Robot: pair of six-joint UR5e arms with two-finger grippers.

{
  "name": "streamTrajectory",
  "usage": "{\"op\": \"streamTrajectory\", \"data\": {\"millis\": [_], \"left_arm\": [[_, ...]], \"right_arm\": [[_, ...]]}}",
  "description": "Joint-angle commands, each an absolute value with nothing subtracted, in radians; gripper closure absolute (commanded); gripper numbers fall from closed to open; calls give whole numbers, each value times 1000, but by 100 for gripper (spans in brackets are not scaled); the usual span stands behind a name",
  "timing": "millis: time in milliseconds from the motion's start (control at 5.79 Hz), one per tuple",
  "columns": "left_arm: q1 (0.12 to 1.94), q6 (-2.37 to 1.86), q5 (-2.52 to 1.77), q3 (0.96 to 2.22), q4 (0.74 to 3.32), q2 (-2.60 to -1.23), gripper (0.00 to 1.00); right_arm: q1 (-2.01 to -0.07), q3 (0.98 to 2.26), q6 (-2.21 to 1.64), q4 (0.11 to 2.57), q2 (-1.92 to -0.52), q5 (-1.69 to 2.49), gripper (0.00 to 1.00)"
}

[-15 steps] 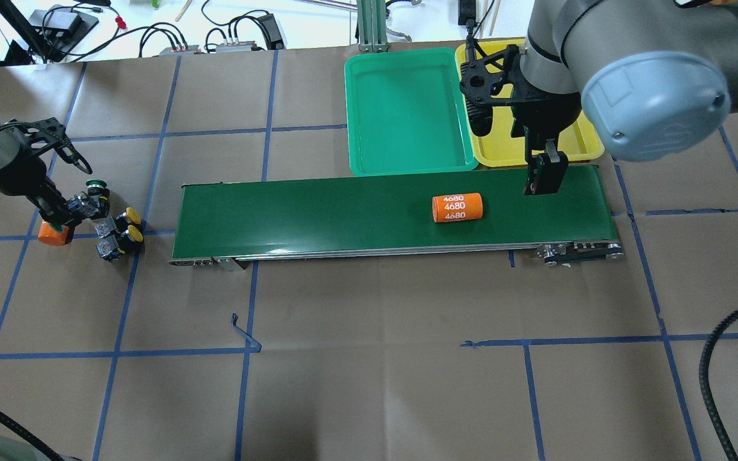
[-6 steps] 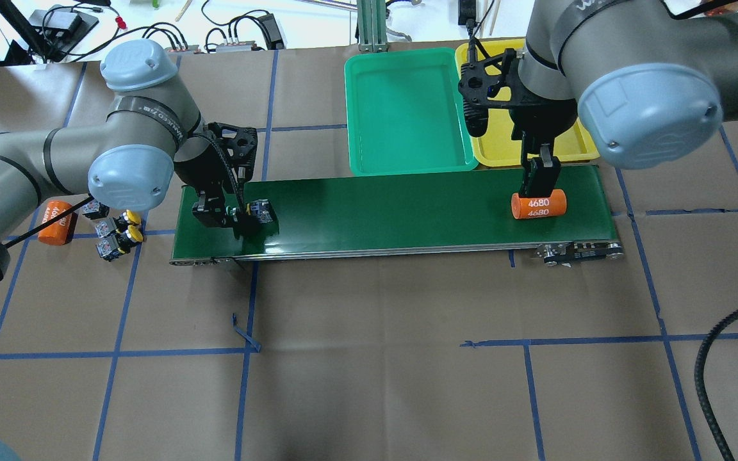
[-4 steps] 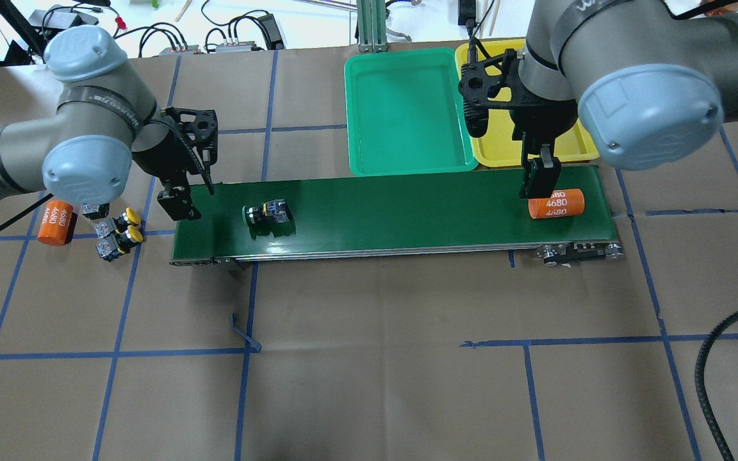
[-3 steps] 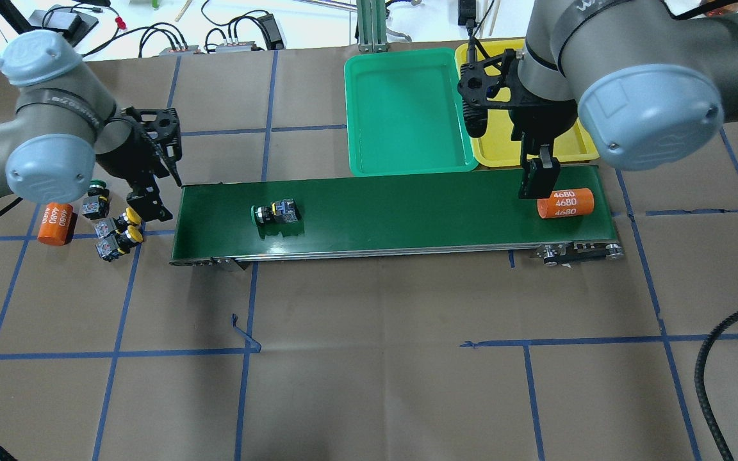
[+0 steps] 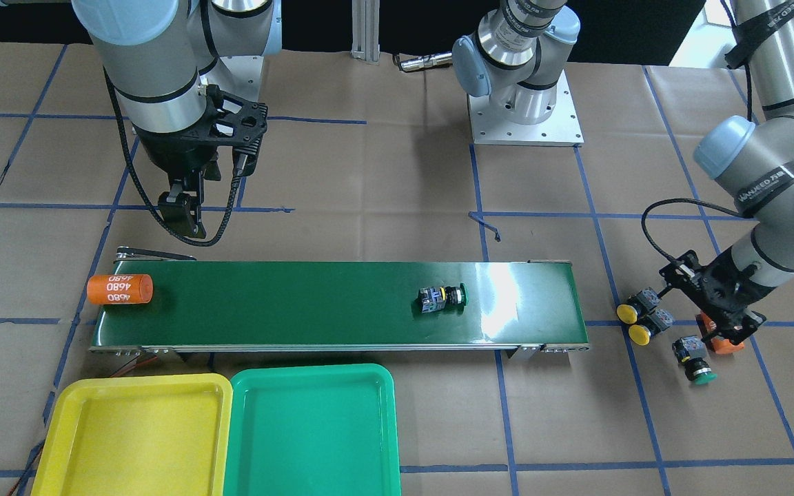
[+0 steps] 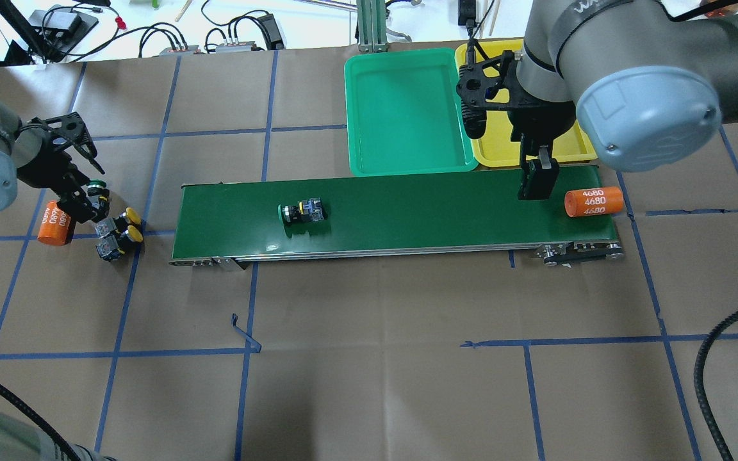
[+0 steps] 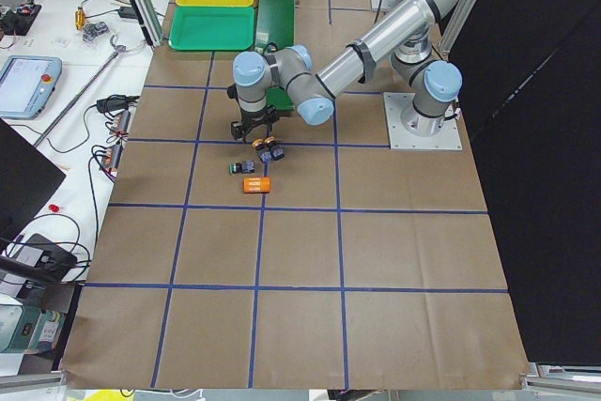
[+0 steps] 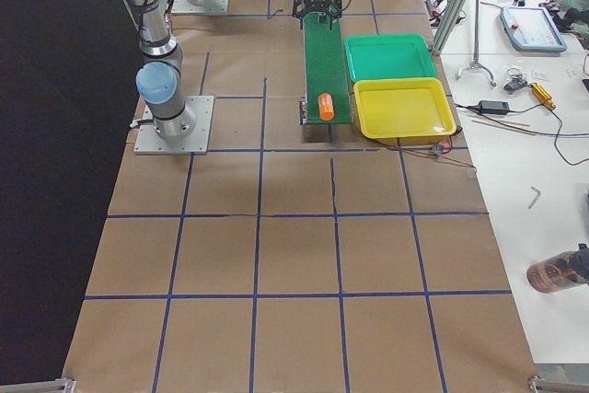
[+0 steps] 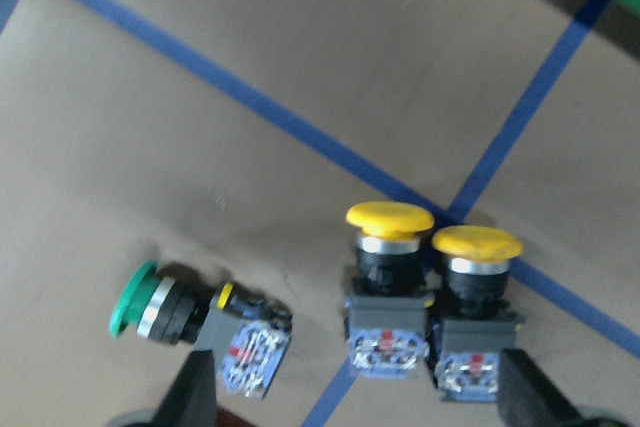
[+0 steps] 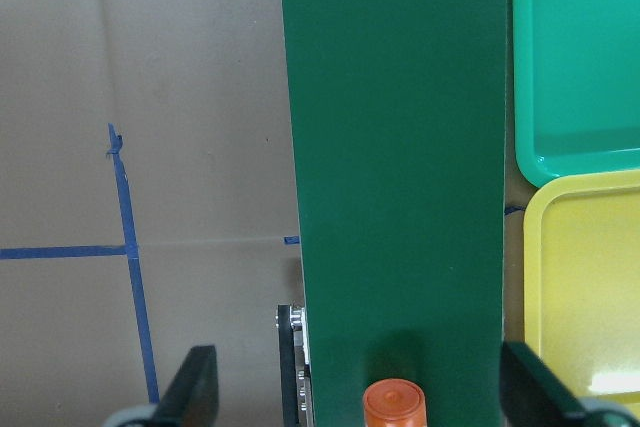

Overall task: Sort buttons by color to trays
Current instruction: 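Grasp a second orange cylinder from the pile with the left gripper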

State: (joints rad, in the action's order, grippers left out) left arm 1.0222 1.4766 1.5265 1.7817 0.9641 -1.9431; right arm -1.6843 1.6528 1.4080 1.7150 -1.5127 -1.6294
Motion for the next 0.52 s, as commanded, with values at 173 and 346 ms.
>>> {"op": "streamTrajectory", "data": {"millis": [173,346], "left_arm": [[898,1116,1519,1743,937,-2002,2],[896,1115,1532,1697,937,-2047,2]], "right_arm": [[-1684,1652,1414,1717,-1508,-1621,0],[-1684,1654,1414,1715,-1506,-1621,0]]}}
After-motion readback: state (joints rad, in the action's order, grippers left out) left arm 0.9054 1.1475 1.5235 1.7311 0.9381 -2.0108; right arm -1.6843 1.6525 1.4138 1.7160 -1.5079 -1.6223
